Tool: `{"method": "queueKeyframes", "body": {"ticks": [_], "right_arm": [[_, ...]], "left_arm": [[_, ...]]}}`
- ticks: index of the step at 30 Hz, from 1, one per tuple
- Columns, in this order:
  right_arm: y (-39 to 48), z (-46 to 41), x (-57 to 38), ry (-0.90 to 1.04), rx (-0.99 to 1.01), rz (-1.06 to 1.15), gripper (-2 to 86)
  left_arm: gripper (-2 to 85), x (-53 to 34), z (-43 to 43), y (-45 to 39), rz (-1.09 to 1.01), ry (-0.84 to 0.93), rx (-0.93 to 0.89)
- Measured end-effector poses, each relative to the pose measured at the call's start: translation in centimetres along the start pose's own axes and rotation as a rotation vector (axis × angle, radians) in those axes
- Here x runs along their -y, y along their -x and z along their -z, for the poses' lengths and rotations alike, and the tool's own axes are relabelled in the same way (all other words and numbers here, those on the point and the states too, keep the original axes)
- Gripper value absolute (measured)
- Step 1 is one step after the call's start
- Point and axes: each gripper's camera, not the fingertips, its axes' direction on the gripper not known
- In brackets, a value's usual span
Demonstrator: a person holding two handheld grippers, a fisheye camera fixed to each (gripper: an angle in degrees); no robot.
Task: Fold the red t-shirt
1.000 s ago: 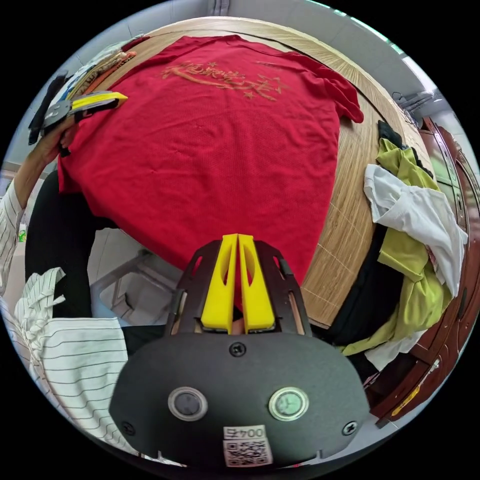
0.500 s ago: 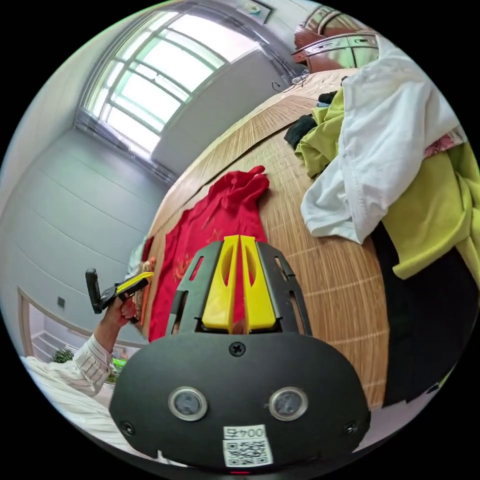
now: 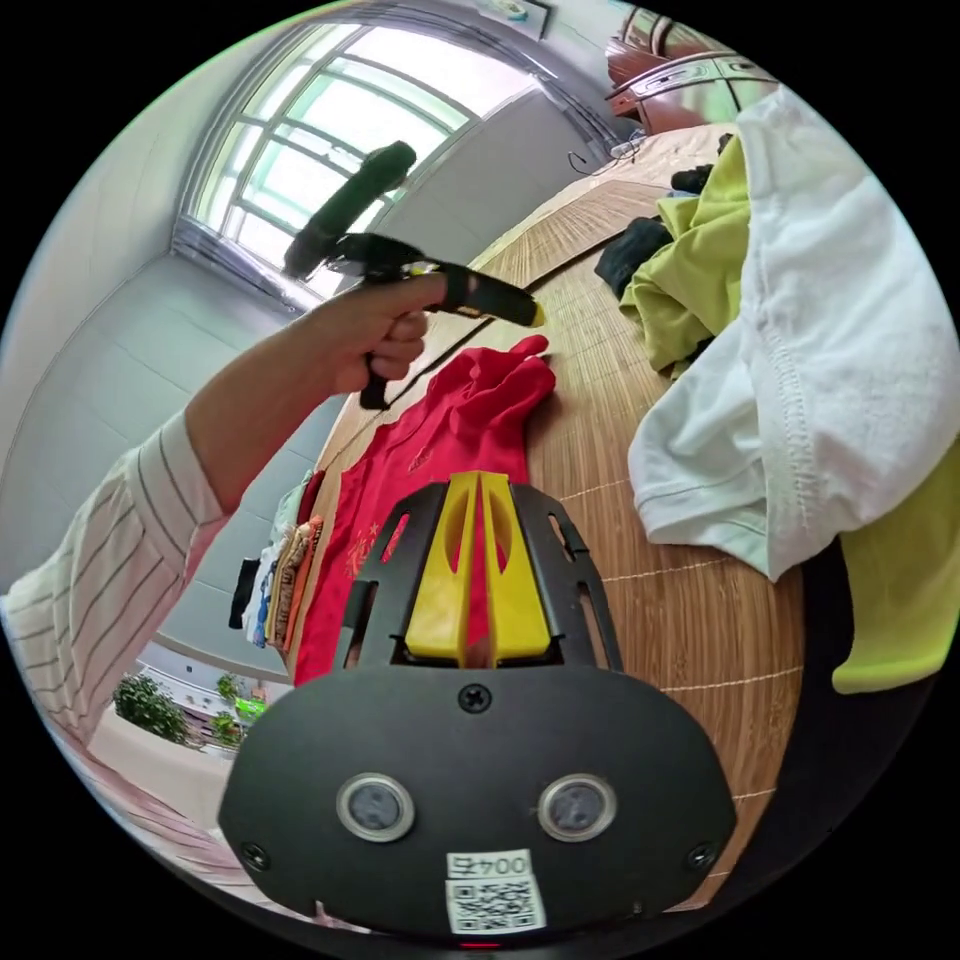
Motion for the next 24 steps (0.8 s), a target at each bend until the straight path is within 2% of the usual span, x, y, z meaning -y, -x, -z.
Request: {"method": "queueKeyframes", "body": {"ticks": [6,8,11,14,16,18,24], "right_arm": [[-2.3,3.1,-0.2,-0.013,0.002,0.000,-0.7],[-3.7,4.2,-0.1,-0.032,0.024,-0.037,-0.7],[-5.2,4.8,0.0,-0.025,0.054,-0.078,-0.7],[-6.1,5.2,0.0,-0.014,0.057,-0.097,-0.7],[-6.7,5.6,0.0,-0.017,0.065,-0.109,-0.7],[-7.2,5.7,0.0,-0.014,0.077,-0.120,-0.7],[-7.9,5.4,0.0,0.006,0.087,-0.124,-0.7]], "left_arm": [[12.4,3.7,-6.0,-0.5,0.015,0.196,-0.001],[9.2,4.0,-6.3,0.4,0.035,0.194,-0.058],[3.5,4.1,-5.8,0.8,-0.022,0.189,0.028],[2.2,3.3,-2.3,0.3,-0.164,0.074,0.039],[2.1,1.5,2.3,-0.6,-0.342,-0.118,0.070],[2.3,0.5,4.6,0.1,-0.386,-0.212,0.113],[6.1,0.7,2.1,8.1,-0.108,-0.246,0.039]]}}
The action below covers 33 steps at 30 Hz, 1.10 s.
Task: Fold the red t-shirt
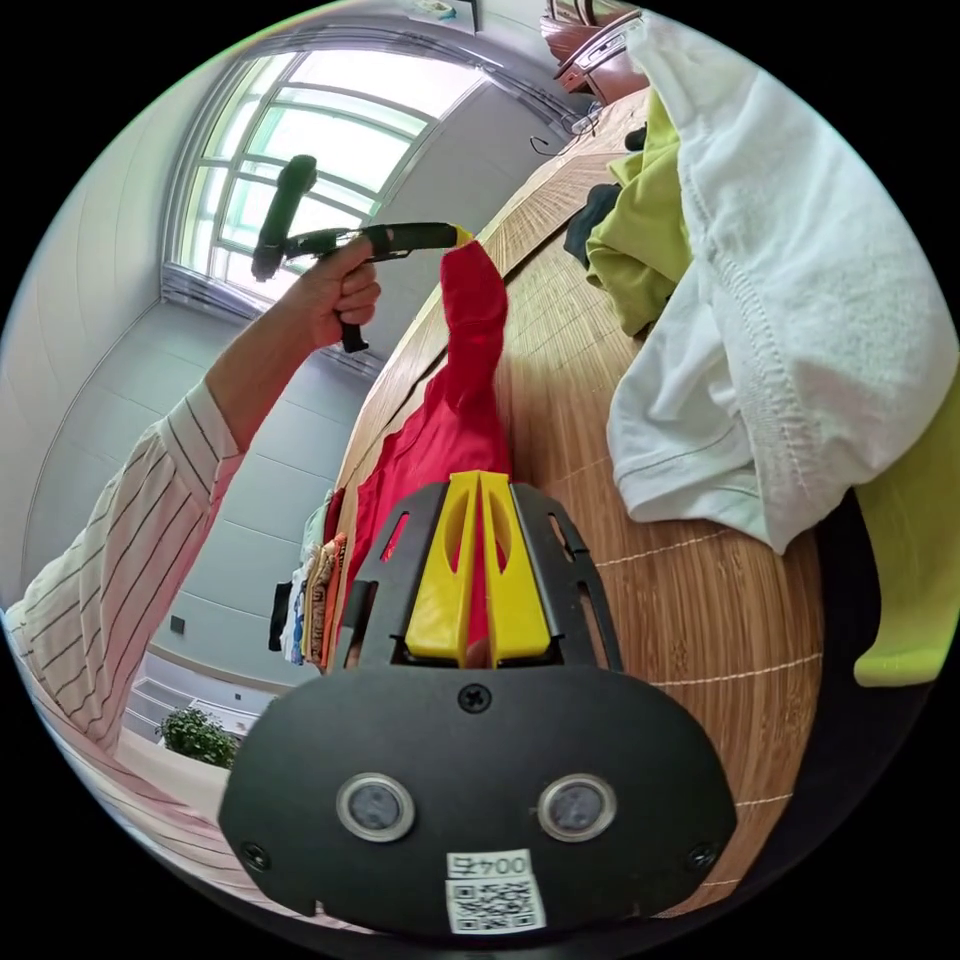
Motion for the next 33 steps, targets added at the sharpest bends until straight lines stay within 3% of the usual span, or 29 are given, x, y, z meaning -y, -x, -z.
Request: {"method": "queueKeyframes", "body": {"ticks": [5,8,11,15,22,26,33], "right_arm": [[-0.8,0.4,0.2,-0.003,-0.014,0.002,-0.7],[-1.5,0.5,0.5,-0.006,-0.011,-0.011,-0.7],[-1.7,0.0,0.7,0.022,0.016,0.001,-0.7],[-1.6,-1.3,0.9,0.106,0.066,0.029,-0.7],[-3.4,-3.0,0.7,0.214,-0.101,-0.077,-0.7],[-2.7,-2.9,0.1,0.197,-0.160,-0.025,-0.7],[0.2,-3.8,-1.3,0.115,-0.179,0.147,-0.7]], "left_arm": [[8.6,-2.3,-2.5,2.7,0.112,-0.014,-0.090],[8.7,-5.9,-1.4,4.5,0.192,-0.123,-0.189],[8.4,-13.0,0.5,7.8,0.333,-0.244,-0.308],[8.0,-29.6,1.8,12.0,0.611,-0.337,-0.494],[6.7,-59.0,3.9,11.1,0.918,-0.234,-0.386],[5.7,-66.8,5.3,10.3,0.952,-0.216,-0.342],[2.9,-78.8,7.2,14.7,1.148,-0.377,-0.351]]}}
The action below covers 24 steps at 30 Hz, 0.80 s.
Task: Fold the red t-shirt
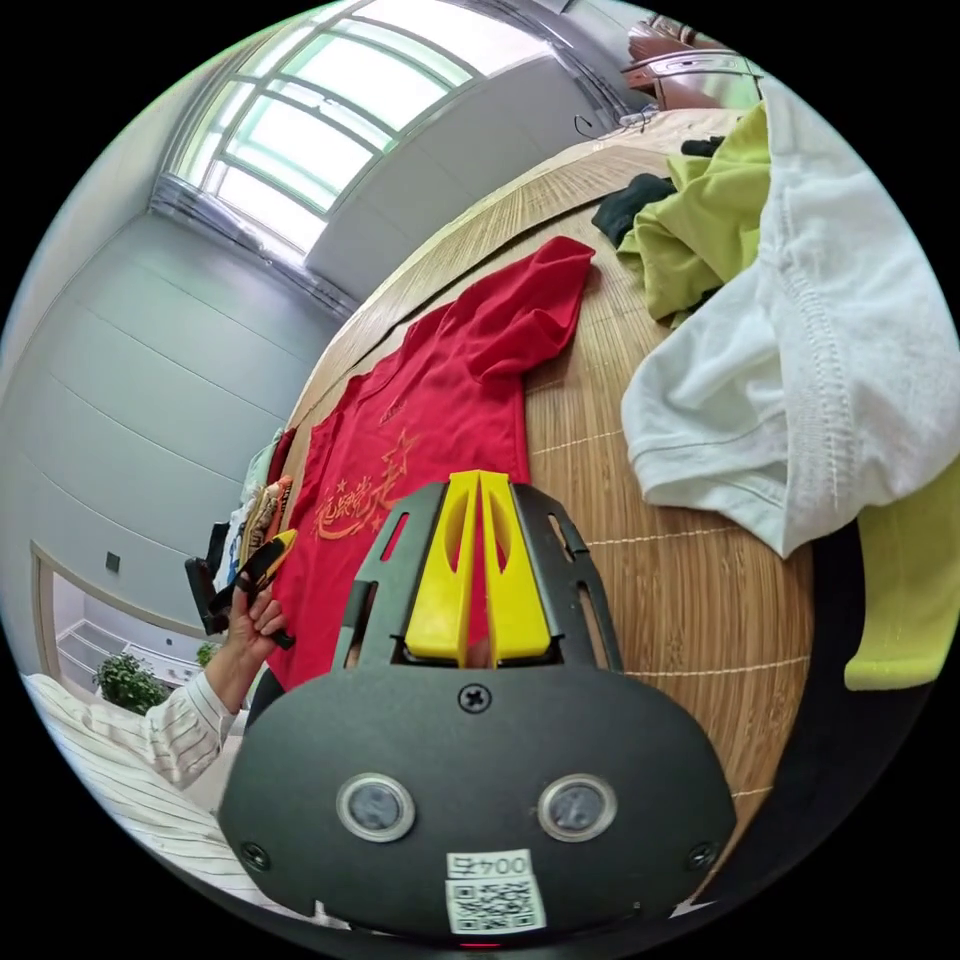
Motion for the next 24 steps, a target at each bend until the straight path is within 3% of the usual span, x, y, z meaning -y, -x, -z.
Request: {"method": "queueKeyframes", "body": {"ticks": [4,9,13,16,24], "right_arm": [[1.0,-0.4,-0.1,-0.028,-0.012,-0.009,-0.4],[0.9,1.2,2.2,-0.208,-0.037,-0.130,3.2],[-2.1,-1.8,5.9,-0.127,0.147,-0.341,10.5],[-3.0,-4.0,7.2,-0.091,0.130,-0.430,11.8],[-1.9,-8.4,9.5,-0.083,0.140,-0.483,8.4]], "left_arm": [[1.9,-0.5,2.0,7.6,0.219,-0.050,-0.183],[1.3,-0.1,3.0,11.2,0.262,-0.014,-0.279],[0.8,0.6,3.7,13.1,0.300,0.041,-0.267],[0.5,0.8,4.6,13.8,0.297,0.052,-0.264],[0.3,1.3,6.6,15.4,0.295,0.059,-0.282]]}}
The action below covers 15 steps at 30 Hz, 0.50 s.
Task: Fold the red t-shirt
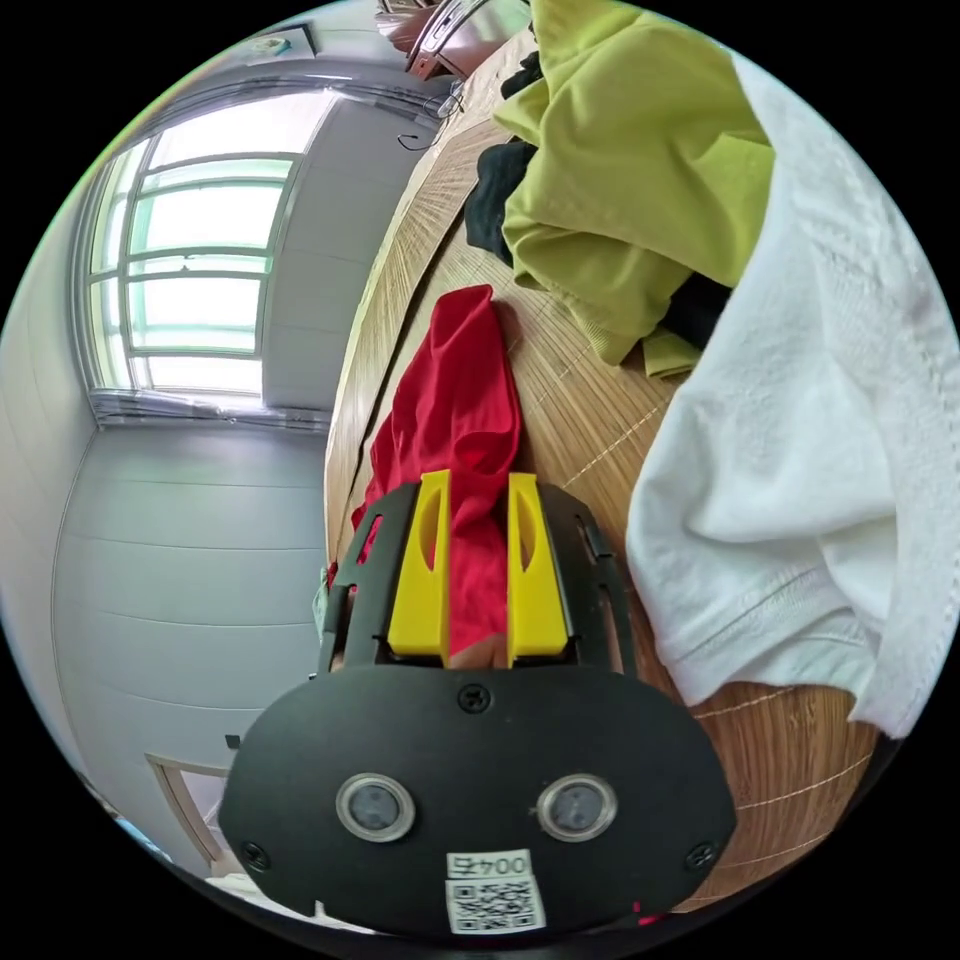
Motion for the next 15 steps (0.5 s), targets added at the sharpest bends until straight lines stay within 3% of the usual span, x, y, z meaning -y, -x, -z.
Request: {"method": "queueKeyframes", "body": {"ticks": [7,9,15], "right_arm": [[2.2,-3.3,-2.4,-0.066,0.026,-0.044,2.6],[4.7,-4.1,-3.4,-0.105,-0.051,0.028,2.3],[20.0,-10.8,-6.7,-0.093,-0.527,0.497,1.4]], "left_arm": [[0.3,0.3,1.6,0.2,0.004,0.004,0.000],[0.3,0.3,1.9,0.3,0.007,0.006,0.000],[0.3,0.4,2.8,0.2,0.009,0.011,-0.002]]}}
